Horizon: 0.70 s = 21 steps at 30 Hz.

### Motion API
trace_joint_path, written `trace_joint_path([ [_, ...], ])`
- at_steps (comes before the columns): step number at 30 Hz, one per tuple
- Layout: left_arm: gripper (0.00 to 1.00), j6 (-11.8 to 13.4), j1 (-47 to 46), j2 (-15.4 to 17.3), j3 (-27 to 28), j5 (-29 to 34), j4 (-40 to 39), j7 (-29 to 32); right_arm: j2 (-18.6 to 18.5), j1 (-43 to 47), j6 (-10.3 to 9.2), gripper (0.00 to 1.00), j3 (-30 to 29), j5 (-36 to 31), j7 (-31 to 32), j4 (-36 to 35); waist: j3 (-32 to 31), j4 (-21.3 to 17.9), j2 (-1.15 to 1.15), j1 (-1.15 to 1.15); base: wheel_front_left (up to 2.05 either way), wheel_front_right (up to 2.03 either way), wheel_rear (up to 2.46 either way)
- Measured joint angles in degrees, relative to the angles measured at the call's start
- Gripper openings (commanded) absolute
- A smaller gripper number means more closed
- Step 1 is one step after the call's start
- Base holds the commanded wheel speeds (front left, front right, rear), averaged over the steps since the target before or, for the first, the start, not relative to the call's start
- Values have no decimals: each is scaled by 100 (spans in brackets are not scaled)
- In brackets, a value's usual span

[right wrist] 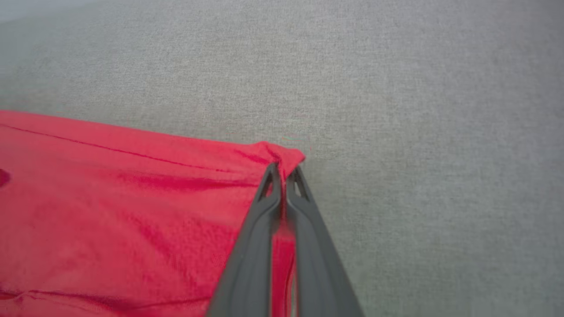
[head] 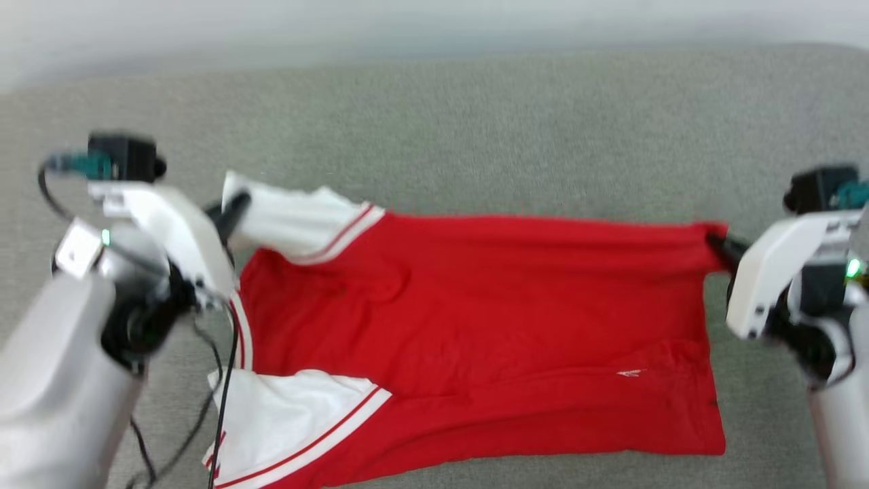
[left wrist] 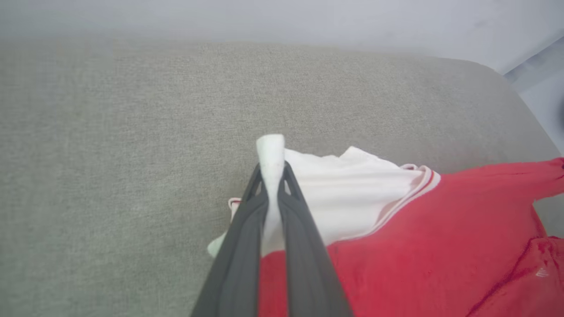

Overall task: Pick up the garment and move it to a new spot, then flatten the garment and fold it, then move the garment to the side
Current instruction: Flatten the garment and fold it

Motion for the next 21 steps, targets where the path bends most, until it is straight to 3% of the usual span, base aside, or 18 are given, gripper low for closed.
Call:
trace_joint_path([
  [12,0,801,2659,79,151,-365,-1215,-548,414,1638,0,0,-383,-59,-244,-510,-669,144,0,-1,0,0,0],
  [18,0,944,3455,-93,38,-530,-1314,-659,566,2202,-1,0,-592,-57,-389,-454,-839,199,0,-1,0,0,0],
  [19,22,940,3505,-162,5,-556,-1305,-667,613,2292,-1,31,-616,-44,-421,-455,-853,205,0,-1,0,0,0],
  [20,48,923,3532,-229,-41,-587,-1294,-666,665,2381,-2,86,-634,-24,-453,-459,-862,211,0,-1,0,0,0],
  [21,98,918,3550,-292,-75,-586,-1265,-672,710,2465,-2,100,-641,-25,-497,-461,-870,215,0,-1,0,0,0],
])
